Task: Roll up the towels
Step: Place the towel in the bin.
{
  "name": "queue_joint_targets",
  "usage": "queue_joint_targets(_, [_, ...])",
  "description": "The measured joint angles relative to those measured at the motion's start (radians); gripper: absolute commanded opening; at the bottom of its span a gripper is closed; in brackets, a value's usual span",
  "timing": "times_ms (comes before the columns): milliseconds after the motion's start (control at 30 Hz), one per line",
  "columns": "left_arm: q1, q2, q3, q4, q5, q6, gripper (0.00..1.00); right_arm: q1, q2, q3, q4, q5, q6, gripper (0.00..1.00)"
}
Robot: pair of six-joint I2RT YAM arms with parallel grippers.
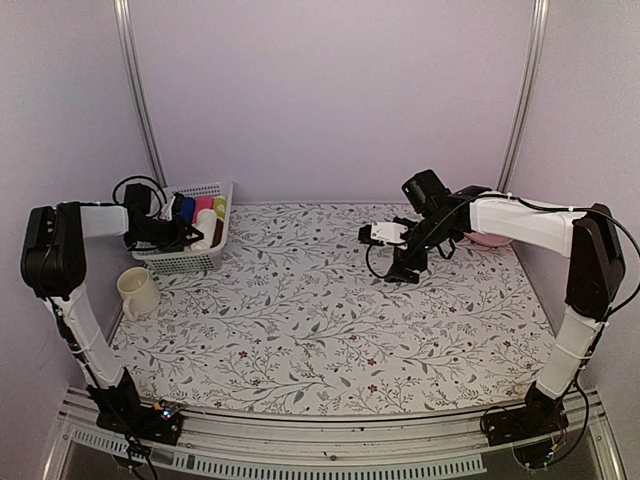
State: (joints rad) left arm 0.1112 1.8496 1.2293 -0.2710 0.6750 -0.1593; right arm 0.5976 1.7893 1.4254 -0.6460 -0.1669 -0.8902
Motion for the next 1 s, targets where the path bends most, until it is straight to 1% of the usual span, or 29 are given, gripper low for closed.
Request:
queue_joint_targets(200, [0.006,0.000,-0.002,0.026,0.086,-0.025,0.01,0.000,0.000,0.000,0.000,0.000,0.000,0.99])
queue_joint_targets(300, [0.008,0.003,-0.002,0.025,0.095,-0.028,0.18,0.000,0.000,0.000,0.000,0.000,0.000,0.99])
queue_joint_targets(367, [0.010,0.007,-0.002,0.022,0.079,-0.027,0.21,0.000,0.000,0.000,0.000,0.000,0.000,0.99])
queue_joint_targets(400, [0.010,0.010,-0.002,0.019,0.064,-0.030,0.25,0.000,0.000,0.000,0.000,0.000,0.000,0.99])
queue_joint_targets(500, [0.011,0.014,-0.002,0.006,0.014,-0.022,0.42,0.000,0.000,0.000,0.000,0.000,0.000,0.99])
queue_joint_targets(567, [0.012,0.014,0.004,0.002,-0.019,-0.018,0.50,0.000,0.000,0.000,0.000,0.000,0.000,0.99])
queue_joint_targets(700, [0.013,0.014,0.010,-0.014,-0.084,-0.013,0.56,0.002,0.000,0.000,0.000,0.000,0.000,0.99])
queue_joint_targets(800, [0.014,0.013,0.011,-0.022,-0.124,-0.013,0.62,0.003,0.000,0.000,0.000,0.000,0.000,0.99])
queue_joint_targets(933, [0.014,-0.005,0.011,-0.031,-0.183,-0.015,0.67,0.004,0.000,0.000,0.000,0.000,0.000,0.99])
queue_joint_targets(1000, [0.014,-0.020,0.011,-0.032,-0.206,-0.018,0.71,0.004,0.000,0.000,0.000,0.000,0.000,0.99])
